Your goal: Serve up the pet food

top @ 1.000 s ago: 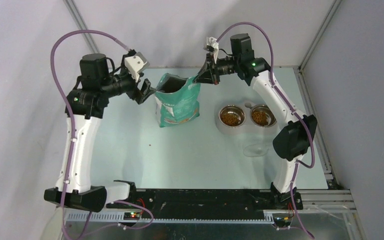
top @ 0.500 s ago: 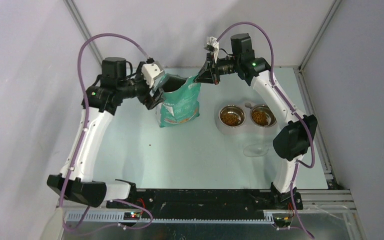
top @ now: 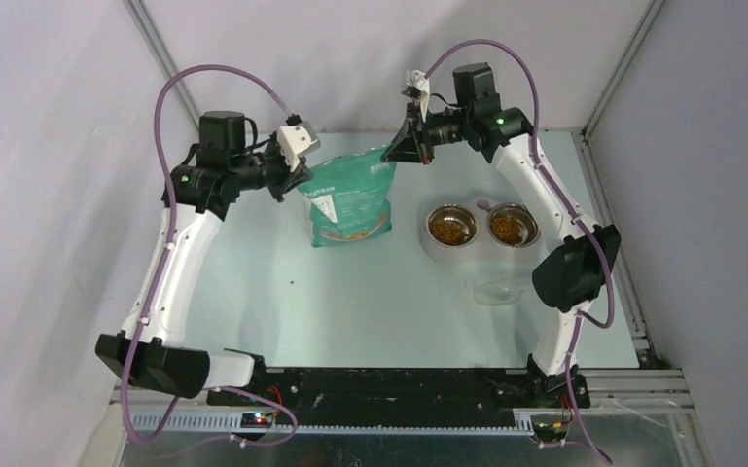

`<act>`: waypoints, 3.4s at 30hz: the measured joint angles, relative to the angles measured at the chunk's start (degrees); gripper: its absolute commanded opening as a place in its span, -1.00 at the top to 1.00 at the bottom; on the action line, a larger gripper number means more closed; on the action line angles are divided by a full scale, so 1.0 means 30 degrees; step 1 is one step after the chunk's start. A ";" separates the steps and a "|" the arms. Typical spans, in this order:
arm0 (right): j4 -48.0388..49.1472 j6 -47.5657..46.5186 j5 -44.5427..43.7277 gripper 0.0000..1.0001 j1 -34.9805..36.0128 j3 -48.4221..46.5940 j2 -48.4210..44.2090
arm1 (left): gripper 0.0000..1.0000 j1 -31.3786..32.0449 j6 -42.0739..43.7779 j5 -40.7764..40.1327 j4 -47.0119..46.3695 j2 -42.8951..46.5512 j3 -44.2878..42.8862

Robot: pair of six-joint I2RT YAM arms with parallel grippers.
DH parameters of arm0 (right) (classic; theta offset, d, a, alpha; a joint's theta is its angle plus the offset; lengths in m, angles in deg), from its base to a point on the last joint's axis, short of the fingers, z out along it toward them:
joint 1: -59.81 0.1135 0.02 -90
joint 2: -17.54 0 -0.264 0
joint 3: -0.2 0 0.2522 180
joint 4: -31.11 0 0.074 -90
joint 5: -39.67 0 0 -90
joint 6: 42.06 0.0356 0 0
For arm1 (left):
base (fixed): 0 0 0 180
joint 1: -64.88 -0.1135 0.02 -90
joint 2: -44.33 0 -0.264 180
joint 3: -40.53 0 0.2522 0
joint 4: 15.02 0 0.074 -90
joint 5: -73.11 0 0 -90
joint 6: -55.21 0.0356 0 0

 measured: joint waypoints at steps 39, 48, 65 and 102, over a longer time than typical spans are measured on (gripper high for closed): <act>-0.2157 -0.3810 -0.4116 0.17 0.4612 -0.0576 -0.0976 | 1.00 0.0714 -0.2856 0.1122 0.0430 0.0903 0.0685; -0.3679 -0.4561 -0.5552 1.00 0.4758 -0.2208 -0.0350 | -0.14 0.0823 -0.2543 0.1559 0.0270 0.0903 0.0415; -0.4503 -0.4983 -0.5734 0.22 0.4634 -0.2900 -0.0073 | 0.98 0.1792 -0.2448 0.2295 -0.0029 -0.0918 -0.0510; -0.9799 -0.8043 -0.6149 0.51 0.2987 -0.6390 0.1158 | 1.00 0.1151 -0.0182 0.1268 0.2441 -0.1239 -0.1945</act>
